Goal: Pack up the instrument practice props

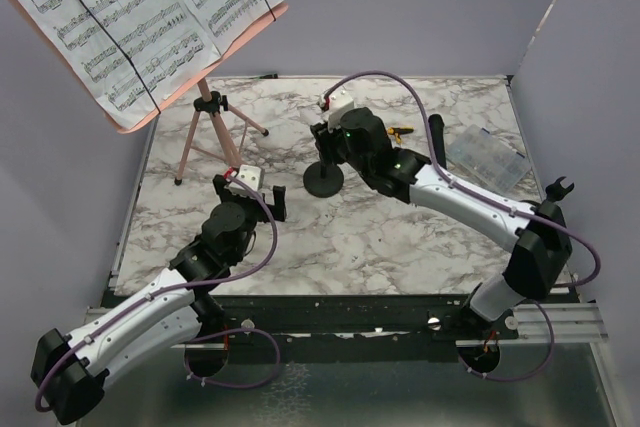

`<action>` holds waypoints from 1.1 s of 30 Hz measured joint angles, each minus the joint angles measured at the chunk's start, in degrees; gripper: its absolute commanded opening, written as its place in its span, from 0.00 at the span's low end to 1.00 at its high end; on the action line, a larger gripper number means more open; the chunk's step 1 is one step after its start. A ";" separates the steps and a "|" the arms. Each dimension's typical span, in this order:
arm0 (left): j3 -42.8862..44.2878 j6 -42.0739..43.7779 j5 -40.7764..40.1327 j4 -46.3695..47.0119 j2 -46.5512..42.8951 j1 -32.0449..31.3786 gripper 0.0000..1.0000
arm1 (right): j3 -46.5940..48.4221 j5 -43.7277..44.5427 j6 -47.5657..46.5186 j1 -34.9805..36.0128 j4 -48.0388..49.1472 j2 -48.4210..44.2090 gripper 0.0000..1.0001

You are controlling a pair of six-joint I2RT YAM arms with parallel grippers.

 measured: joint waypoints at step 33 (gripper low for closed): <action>1.29 -5.84 28.09 23.19 23.39 -2.38 0.93 | -27.17 -30.23 -5.53 -3.56 7.58 -27.10 0.01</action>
